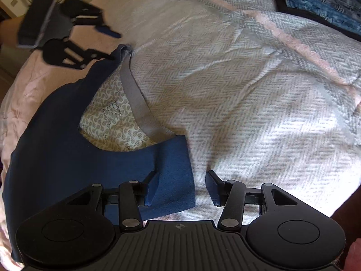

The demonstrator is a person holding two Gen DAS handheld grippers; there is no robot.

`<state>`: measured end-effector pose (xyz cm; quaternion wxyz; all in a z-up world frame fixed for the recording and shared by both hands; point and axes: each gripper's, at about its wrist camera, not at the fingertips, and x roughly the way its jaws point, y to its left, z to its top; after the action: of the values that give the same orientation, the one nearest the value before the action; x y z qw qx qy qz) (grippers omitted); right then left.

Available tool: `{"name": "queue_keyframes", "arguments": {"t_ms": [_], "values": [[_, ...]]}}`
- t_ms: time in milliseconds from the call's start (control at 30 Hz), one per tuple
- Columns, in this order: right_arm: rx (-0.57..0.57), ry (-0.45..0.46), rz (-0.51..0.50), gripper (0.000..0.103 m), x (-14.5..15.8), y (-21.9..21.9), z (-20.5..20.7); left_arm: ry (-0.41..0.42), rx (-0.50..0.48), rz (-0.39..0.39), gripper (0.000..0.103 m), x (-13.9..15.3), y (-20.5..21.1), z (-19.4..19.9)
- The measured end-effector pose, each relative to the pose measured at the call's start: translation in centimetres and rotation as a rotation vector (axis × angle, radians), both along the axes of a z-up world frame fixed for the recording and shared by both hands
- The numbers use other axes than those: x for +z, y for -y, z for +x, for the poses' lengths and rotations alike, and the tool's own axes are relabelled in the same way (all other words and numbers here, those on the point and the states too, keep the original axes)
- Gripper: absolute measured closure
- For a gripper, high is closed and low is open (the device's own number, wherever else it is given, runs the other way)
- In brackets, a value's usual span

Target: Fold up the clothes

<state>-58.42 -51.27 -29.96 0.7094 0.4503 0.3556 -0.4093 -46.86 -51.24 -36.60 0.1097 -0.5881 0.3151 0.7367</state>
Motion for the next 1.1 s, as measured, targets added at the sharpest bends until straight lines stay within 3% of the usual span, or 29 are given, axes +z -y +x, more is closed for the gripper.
{"name": "queue_keyframes", "arguments": {"t_ms": [67, 200, 367, 400, 433, 467, 667, 867, 1100], "values": [[0.003, 0.016, 0.010, 0.053, -0.3, 0.1, -0.3, 0.042, -0.051, 0.010, 0.071, -0.9, 0.2, -0.6], [-0.003, 0.039, 0.026, 0.053, -0.8, 0.4, -0.8, 0.106, -0.124, 0.019, 0.092, -1.3, -0.3, -0.7], [-0.026, 0.084, 0.053, 0.054, -1.0, 0.7, -1.2, 0.066, -0.096, -0.007, 0.100, -0.1, -0.3, 0.4], [-0.036, 0.098, 0.068, 0.061, -1.1, 0.8, -1.3, 0.055, -0.085, -0.011, 0.101, 0.3, -0.3, 0.7], [-0.048, 0.109, 0.083, 0.089, -1.2, 0.9, -1.3, 0.044, -0.074, -0.015, 0.101, 0.7, -0.3, 1.0], [-0.064, 0.109, 0.093, 0.099, -1.2, 0.9, -1.4, 0.032, -0.064, -0.019, 0.101, 1.2, -0.2, 1.3], [-0.048, 0.085, 0.012, 0.101, 3.0, -0.8, 0.1, -0.060, 0.007, -0.069, 0.101, 6.2, -1.5, 6.0], [0.083, 0.169, -0.074, 0.101, 10.3, -5.0, 6.1, -0.140, 0.057, -0.135, 0.101, 11.2, -6.2, 16.1], [0.300, 0.223, -0.147, 0.101, 15.0, -17.0, 21.3, -0.191, 0.087, -0.220, 0.102, 14.1, -14.4, 33.0]]}}
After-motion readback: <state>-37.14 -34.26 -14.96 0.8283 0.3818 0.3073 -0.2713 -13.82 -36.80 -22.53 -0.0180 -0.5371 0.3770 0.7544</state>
